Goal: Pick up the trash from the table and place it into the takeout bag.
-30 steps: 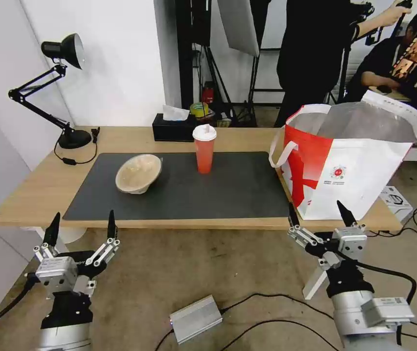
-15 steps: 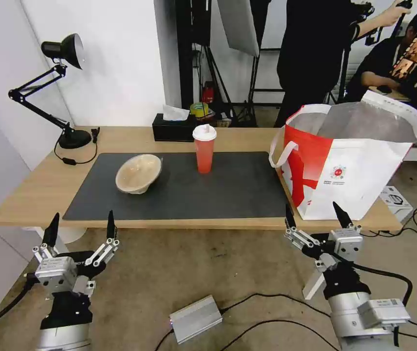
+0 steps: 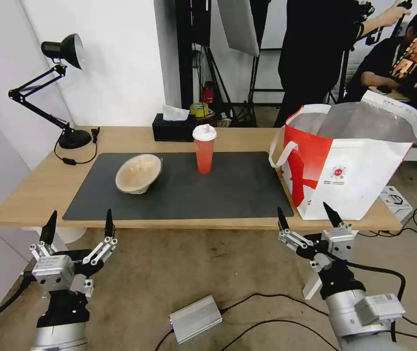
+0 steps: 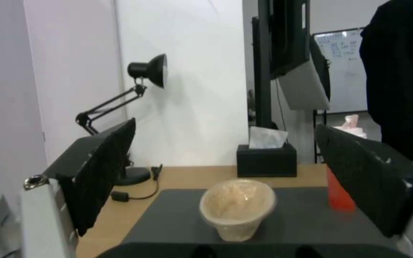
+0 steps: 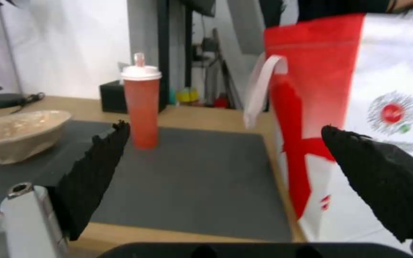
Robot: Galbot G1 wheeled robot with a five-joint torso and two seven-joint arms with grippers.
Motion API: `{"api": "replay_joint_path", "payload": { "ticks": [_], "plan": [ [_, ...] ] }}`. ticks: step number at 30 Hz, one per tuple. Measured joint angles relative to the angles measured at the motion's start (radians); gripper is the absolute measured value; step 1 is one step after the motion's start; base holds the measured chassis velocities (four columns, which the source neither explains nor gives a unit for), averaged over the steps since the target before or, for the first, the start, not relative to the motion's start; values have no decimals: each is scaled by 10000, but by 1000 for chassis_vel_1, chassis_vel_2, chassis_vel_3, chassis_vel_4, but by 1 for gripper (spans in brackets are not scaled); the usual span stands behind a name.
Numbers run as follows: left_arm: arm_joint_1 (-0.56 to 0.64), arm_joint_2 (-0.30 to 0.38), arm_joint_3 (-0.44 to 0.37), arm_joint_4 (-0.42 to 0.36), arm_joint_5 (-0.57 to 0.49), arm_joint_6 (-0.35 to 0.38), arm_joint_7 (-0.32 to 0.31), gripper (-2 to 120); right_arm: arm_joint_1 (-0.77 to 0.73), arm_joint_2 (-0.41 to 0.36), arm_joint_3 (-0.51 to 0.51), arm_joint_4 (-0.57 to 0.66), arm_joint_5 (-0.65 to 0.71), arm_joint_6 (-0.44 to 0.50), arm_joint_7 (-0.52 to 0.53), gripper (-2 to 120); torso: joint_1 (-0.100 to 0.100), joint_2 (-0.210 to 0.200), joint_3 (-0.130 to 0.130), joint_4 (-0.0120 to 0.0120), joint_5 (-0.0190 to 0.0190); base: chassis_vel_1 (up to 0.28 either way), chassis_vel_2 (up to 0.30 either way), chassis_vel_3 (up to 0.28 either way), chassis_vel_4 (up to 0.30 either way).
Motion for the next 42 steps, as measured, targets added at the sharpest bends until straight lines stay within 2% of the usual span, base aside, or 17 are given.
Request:
{"api": "replay_joint_path", "payload": {
  "ticks": [6, 8, 13, 17, 21, 34, 42],
  "plan": [
    [-181, 140, -74, -66, -304, 482, 40, 100, 457, -246, 31, 0, 841, -558, 6, 100, -1, 1, 0, -2, 0, 0, 0, 0, 0],
    [-167, 158, -87, -69, -366, 595, 47, 100, 956, -538, 82, -1, 1550, -935, 63, 100, 0, 1, 0, -1, 0, 0, 0, 0, 0],
    [-87, 191, -121, -70, -575, 720, 55, 100, 1810, -1060, 26, -49, 2122, -1139, 150, 100, 0, 0, 0, 0, 0, 0, 0, 0, 0],
    [-48, 260, -197, -72, -615, 845, 71, 100, 3193, -1578, -485, -669, 2934, -1337, 388, 100, 0, 0, 1, 1, 0, 0, 0, 0, 0],
    [-41, 261, -187, -72, -629, 988, 42, 100, 4189, -1780, -974, -1229, 3323, -1418, 431, 100, 1, 0, 1, 1, 0, 0, 0, 0, 0],
    [56, 257, -241, -72, -560, 1048, -1, 100, 6502, -1891, -2338, -2601, 4108, -1586, 421, 100, 0, 0, 1, 0, -1, 0, 0, 0, 0],
    [56, 203, -253, -71, -535, 1132, -15, 100, 7447, -1545, -3173, -3576, 4070, -1575, 307, 100, 0, 0, 0, 0, -1, 0, 0, 0, 0]
  ]
}}
